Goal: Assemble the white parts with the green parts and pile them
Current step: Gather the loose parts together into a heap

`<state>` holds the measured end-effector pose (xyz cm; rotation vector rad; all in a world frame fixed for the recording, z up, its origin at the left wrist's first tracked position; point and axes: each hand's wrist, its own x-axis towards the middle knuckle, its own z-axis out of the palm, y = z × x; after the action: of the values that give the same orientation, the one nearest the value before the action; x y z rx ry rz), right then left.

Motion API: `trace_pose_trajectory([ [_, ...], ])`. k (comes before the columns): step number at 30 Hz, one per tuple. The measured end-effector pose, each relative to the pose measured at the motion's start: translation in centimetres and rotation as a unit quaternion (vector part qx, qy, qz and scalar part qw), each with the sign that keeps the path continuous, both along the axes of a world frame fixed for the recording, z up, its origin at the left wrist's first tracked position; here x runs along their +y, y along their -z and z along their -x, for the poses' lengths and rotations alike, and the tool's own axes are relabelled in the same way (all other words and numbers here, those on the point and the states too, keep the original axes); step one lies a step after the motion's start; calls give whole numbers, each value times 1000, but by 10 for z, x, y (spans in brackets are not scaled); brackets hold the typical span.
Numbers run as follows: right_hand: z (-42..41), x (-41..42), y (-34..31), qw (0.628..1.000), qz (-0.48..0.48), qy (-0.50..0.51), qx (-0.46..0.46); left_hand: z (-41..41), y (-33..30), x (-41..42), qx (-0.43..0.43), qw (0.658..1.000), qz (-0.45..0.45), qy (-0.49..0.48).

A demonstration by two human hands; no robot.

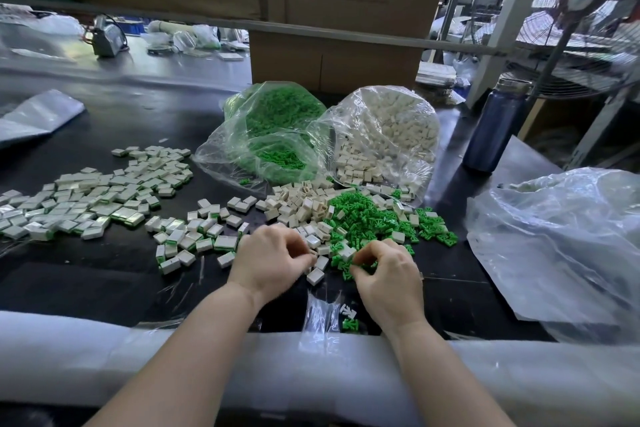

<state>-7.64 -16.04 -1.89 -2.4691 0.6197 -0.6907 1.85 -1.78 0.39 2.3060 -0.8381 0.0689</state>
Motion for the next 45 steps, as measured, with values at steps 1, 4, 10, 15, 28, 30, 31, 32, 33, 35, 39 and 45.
trace_pose_trajectory([
  [1,0,0,0,1000,7,1,11,3,0,-3,-3,999,-35,8],
  [4,0,0,1,998,27,8,51,8,4,-9,-30,994,-104,9],
  [10,-1,-1,3,998,34,6,58,9,7,-11,-70,988,-136,8],
  [15,-1,0,2,997,42,-11,71,11,11,-15,-81,988,-132,-16],
  [28,-3,4,4,994,59,-35,85,11,14,-15,-76,992,-101,-5],
  [30,-4,4,5,993,69,-31,90,14,14,-18,-28,999,-22,14],
  [31,-4,4,4,993,71,-27,90,15,14,-20,-4,1000,16,20],
  [32,-4,3,4,994,70,-24,86,16,12,-21,15,999,46,23],
  [33,-3,2,3,995,63,-22,77,17,12,-23,27,997,69,25],
  [35,-3,2,2,998,41,-20,51,20,12,-25,33,994,102,28],
  [39,0,3,-1,999,-33,-23,-2,24,18,-23,6,989,149,19],
  [45,1,0,-3,984,-162,-46,-56,26,17,-18,34,976,207,60],
])
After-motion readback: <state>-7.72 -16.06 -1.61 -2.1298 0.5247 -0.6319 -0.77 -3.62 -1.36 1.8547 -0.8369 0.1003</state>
